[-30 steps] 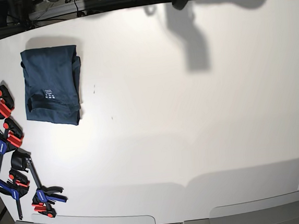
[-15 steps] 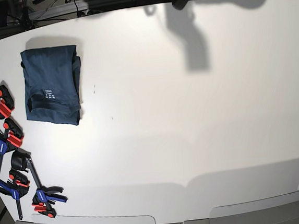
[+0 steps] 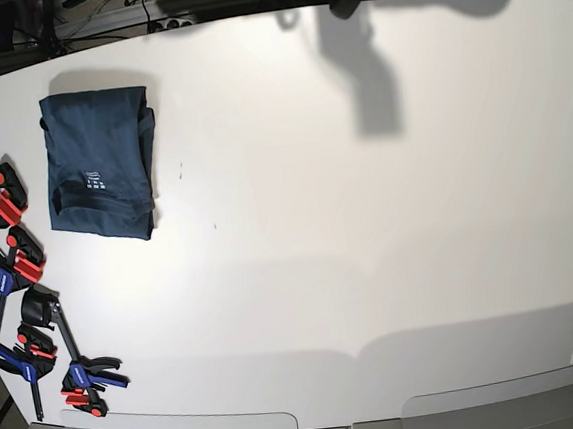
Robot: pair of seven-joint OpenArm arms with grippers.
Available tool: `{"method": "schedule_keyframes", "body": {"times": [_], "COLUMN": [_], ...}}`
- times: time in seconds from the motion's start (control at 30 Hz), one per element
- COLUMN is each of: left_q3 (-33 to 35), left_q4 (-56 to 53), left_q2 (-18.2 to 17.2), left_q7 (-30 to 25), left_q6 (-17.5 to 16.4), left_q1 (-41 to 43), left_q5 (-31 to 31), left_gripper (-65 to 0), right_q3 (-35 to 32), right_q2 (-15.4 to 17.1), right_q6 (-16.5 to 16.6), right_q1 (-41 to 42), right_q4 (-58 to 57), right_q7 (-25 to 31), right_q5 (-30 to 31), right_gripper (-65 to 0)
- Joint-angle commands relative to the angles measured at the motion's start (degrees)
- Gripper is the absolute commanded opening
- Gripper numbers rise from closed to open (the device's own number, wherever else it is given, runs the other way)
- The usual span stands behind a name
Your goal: Fold the T-shirt properly
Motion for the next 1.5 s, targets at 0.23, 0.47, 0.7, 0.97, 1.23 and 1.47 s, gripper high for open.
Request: {"method": "schedule_keyframes", "body": {"times": [0.23,0.47,0.7,0.97,1.23,1.47], "left_q3": [-0.26,-0.26,-0.26,-0.2,9.68,22.12], "left_q4": [0.04,-8.81,-27.04,-39.3,-48.15,-53.9], "left_q2": [-0.35,-0.33,-0.31,-0.31,-0.2,4.2], "left_q7": [-7.19,-9.44,-15.74,-32.52,-34.95,-32.33], "left_q6": [10.73,12.5,12.46,10.32,10.38,14.97], "left_q1": [-3.43,-9.55,-15.43,-19.56,-28.37,-34.95], "left_q5": [9.27,10.6,10.34,13.7,18.51,18.91], "left_gripper": [-43.5,-43.5,-43.5,-43.5,-43.5,-43.5], "right_q3": [0.15,0.15,0.15,0.15,0.15,0.17], "right_q2": [-0.55,-3.5,-6.93,-11.39,-16.39,-19.28], "right_q6": [-8.2,-9.2,-9.22,-9.79,-11.17,-11.76], "right_q1": [2.56,11.15,16.94,20.94,27.87,30.14], "right_q4": [-7.76,-20.37,-34.75,-46.03,-51.95,-52.48], "right_q7": [8.63,12.46,23.26,37.22,38.1,36.74], "right_q5": [-7.37,-6.71,-6.71,-7.19,-7.15,-6.86], "right_gripper": [-47.6,-47.6,-47.6,-47.6,-47.6,-49.2]}}
